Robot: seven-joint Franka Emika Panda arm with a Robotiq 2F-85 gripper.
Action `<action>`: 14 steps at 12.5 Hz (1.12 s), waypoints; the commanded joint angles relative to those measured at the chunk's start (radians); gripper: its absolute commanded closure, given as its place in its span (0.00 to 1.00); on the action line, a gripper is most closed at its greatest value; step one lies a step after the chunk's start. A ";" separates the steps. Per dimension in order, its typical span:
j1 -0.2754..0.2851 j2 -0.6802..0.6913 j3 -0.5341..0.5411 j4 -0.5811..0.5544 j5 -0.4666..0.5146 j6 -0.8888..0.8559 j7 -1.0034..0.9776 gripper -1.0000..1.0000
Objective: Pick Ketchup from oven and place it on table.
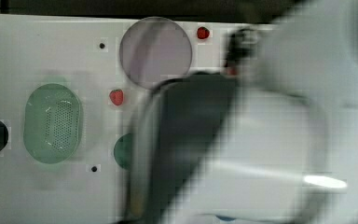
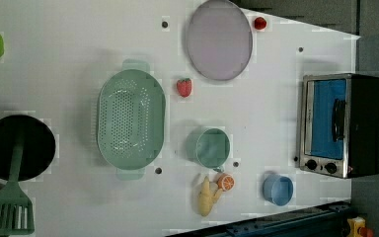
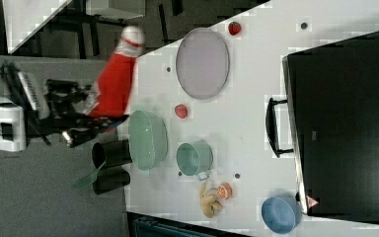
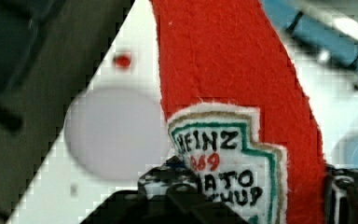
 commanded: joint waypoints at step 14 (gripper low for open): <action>0.048 0.145 0.093 -0.732 -0.037 0.692 0.005 0.37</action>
